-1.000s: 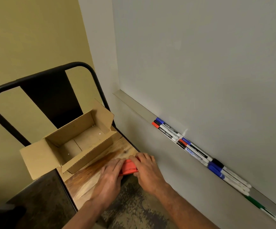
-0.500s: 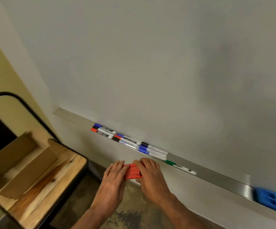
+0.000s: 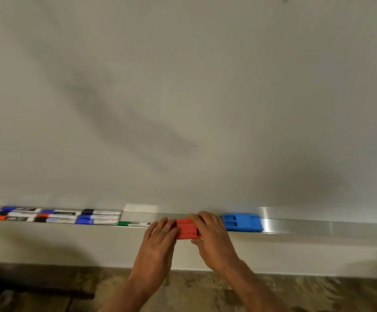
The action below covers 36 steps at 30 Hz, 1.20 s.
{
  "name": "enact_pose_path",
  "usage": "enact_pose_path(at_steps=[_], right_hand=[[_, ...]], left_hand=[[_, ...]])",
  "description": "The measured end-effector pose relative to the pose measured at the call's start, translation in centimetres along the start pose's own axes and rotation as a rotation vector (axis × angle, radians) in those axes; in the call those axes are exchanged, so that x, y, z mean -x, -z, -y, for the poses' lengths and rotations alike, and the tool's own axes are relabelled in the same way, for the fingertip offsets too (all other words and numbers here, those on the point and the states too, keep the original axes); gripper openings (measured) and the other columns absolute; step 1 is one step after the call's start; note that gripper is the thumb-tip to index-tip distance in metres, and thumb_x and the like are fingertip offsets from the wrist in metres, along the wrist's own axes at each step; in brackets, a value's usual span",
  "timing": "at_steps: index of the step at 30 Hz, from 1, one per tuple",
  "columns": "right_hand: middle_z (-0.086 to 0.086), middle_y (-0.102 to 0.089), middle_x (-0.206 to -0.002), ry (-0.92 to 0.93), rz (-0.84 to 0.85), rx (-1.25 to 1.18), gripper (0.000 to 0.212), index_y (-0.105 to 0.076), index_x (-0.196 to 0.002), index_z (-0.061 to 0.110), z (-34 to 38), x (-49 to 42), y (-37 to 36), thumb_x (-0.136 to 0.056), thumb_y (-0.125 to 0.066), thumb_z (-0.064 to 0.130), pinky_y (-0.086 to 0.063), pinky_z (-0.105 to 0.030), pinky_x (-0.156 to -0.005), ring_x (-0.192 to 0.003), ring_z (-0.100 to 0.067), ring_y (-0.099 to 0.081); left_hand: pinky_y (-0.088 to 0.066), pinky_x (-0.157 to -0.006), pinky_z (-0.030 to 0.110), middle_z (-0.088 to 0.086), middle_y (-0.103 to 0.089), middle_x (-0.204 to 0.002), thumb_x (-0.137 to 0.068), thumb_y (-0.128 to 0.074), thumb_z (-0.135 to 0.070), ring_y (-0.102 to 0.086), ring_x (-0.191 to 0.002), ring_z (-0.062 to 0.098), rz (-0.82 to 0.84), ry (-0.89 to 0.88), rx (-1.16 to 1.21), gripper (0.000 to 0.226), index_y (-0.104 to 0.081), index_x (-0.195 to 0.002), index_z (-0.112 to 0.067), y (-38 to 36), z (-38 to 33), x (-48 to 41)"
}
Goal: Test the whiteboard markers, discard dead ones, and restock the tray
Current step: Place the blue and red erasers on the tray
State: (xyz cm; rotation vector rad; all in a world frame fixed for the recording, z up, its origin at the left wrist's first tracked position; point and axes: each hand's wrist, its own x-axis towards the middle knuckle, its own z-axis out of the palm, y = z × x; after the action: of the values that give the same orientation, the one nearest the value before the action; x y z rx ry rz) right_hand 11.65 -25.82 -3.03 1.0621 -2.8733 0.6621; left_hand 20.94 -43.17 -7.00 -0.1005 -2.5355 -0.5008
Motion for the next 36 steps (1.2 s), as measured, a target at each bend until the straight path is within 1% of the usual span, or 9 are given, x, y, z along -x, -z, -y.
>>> enact_pose_path(at_steps=[4,8,12,16,19,26,30,33,36], right_hand=[[0.008,-0.043,-0.144,-0.118,-0.048,-0.001,0.067,-0.039,-0.146,0.030,-6.7,2.6,2.5,-0.088,-0.072,0.028,-0.028,-0.033,-0.117,-0.134,-0.016,-0.038],[0.004,-0.044,-0.147,-0.215,-0.054,0.036,0.069,-0.040,-0.148,0.027,-12.9,5.3,4.5,-0.087,-0.073,0.030,-0.026,-0.037,-0.120,-0.138,-0.019,-0.038],[0.002,-0.050,-0.141,-0.313,-0.062,0.068,0.070,-0.045,-0.145,0.025,-18.5,7.8,6.4,-0.084,-0.076,0.027,-0.032,-0.037,-0.115,-0.133,-0.021,-0.043],[0.000,-0.056,-0.130,-0.391,-0.075,0.095,0.067,-0.050,-0.140,0.023,-23.7,9.4,7.6,-0.079,-0.080,0.022,-0.039,-0.039,-0.106,-0.123,-0.025,-0.051],[0.004,-0.055,-0.128,-0.431,-0.074,0.112,0.067,-0.049,-0.140,0.026,-26.9,9.9,8.3,-0.080,-0.078,0.024,-0.038,-0.036,-0.104,-0.122,-0.021,-0.050],[0.007,-0.053,-0.127,-0.386,-0.043,0.159,0.061,-0.048,-0.136,0.031,-31.4,9.0,8.6,-0.082,-0.076,0.025,-0.040,-0.035,-0.101,-0.120,-0.019,-0.049],[0.003,-0.054,-0.129,-0.328,-0.019,0.166,0.064,-0.049,-0.137,0.027,-33.1,7.8,8.1,-0.080,-0.078,0.023,-0.040,-0.036,-0.101,-0.122,-0.022,-0.050],[0.005,-0.050,-0.136,-0.288,0.006,0.149,0.065,-0.046,-0.141,0.028,-34.0,7.0,7.5,-0.083,-0.075,0.025,-0.035,-0.033,-0.107,-0.128,-0.020,-0.045],[0.008,-0.047,-0.139,-0.268,0.037,0.137,0.064,-0.043,-0.143,0.031,-34.5,6.5,6.8,-0.086,-0.072,0.028,-0.032,-0.031,-0.110,-0.131,-0.016,-0.041]], left_hand=[[-0.042,-0.109,0.044,0.005,-0.068,-0.132,-0.091,-0.062,-0.010,-0.057,-0.132,0.022,0.013,-0.066,0.026,0.029,-0.072,-0.118,-0.012,-4.3,-5.0,-2.6],[-0.045,-0.108,0.044,0.005,-0.066,-0.134,-0.084,-0.075,-0.007,-0.056,-0.132,0.022,0.081,-0.110,0.062,0.042,-0.067,-0.126,-0.013,-8.5,-10.3,-4.3],[-0.051,-0.105,0.048,0.006,-0.060,-0.143,-0.082,-0.081,-0.020,-0.054,-0.135,0.023,0.253,-0.142,0.093,0.059,-0.059,-0.137,-0.015,-12.9,-15.5,-5.8],[-0.047,-0.109,0.041,0.005,-0.050,-0.153,-0.085,-0.072,-0.034,-0.048,-0.141,0.022,0.427,-0.203,0.081,0.071,-0.045,-0.148,-0.018,-16.7,-19.4,-7.1],[-0.044,-0.110,0.037,0.005,-0.051,-0.152,-0.081,-0.077,-0.040,-0.049,-0.140,0.021,0.512,-0.224,0.062,0.078,-0.045,-0.149,-0.019,-18.8,-22.1,-8.1],[-0.040,-0.108,0.037,0.004,-0.058,-0.146,-0.074,-0.083,-0.046,-0.054,-0.136,0.021,0.568,-0.188,0.017,0.080,-0.052,-0.143,-0.018,-21.7,-24.4,-10.0],[-0.037,-0.111,0.041,0.006,-0.054,-0.149,-0.082,-0.073,-0.042,-0.052,-0.138,0.023,0.579,-0.136,-0.023,0.076,-0.045,-0.147,-0.014,-23.6,-23.7,-10.2],[-0.025,-0.114,0.045,0.009,-0.046,-0.155,-0.091,-0.060,-0.040,-0.044,-0.144,0.027,0.594,-0.089,-0.030,0.072,-0.036,-0.154,-0.014,-24.6,-23.3,-10.1],[-0.031,-0.109,0.042,0.006,-0.054,-0.150,-0.086,-0.067,-0.045,-0.053,-0.137,0.024,0.604,-0.077,-0.068,0.075,-0.043,-0.150,-0.016,-25.0,-23.1,-10.1]])
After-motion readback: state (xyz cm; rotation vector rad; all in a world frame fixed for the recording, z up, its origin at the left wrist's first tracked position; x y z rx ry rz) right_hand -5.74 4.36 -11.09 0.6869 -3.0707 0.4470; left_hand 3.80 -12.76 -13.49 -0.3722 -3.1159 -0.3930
